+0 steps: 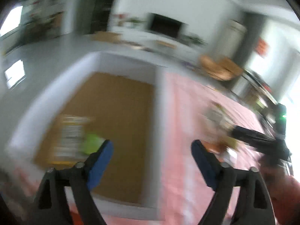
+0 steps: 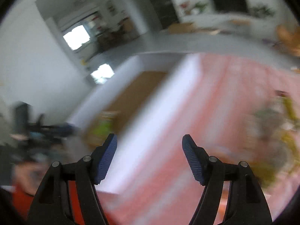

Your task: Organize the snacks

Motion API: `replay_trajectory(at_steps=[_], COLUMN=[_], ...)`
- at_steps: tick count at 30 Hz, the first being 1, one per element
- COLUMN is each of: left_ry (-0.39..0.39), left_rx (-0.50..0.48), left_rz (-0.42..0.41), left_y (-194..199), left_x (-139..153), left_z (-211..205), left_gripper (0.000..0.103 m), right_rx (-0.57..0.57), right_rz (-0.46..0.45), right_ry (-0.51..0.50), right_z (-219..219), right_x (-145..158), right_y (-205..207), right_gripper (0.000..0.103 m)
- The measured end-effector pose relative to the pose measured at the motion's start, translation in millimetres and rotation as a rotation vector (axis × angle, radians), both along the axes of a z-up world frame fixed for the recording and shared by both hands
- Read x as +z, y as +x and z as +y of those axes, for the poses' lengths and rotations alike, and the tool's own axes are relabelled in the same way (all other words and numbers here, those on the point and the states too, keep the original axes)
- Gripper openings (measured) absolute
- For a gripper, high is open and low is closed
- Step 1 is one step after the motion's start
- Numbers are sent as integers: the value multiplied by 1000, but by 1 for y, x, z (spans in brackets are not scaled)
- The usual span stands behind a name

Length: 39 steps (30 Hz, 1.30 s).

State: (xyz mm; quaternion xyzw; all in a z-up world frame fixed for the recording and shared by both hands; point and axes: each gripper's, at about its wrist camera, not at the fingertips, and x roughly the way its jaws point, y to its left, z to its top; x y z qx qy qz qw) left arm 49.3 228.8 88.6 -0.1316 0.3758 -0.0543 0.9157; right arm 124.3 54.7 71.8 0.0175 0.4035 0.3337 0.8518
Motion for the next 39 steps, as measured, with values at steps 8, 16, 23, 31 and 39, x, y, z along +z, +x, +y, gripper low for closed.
replay_trajectory(at_steps=[8,16,23,31,39], left_ry=[102,334,332,373,344], left_rx=[-385,-456,-473,-564,-593], left_rz=[238,185,131,60,73], left_y=[27,48,100,156,172], left_x=[-113,-158,-171,-173,-173], left_z=[-185,-264,-290,-332,-340], left_gripper=[101,103,103,103,103], right_rx=[-506,-708,-716,-716,-713], right_rz=[-17,7,38,38,40], right_ry=[-351,-384,-333,-333,-329], right_z=[-234,-335,-340,-339,-338], right_x=[-101,-128,-120,-126,-128], right_y=[-28,-43,-35,-28,-30], right_gripper=[75,82,87,87,88])
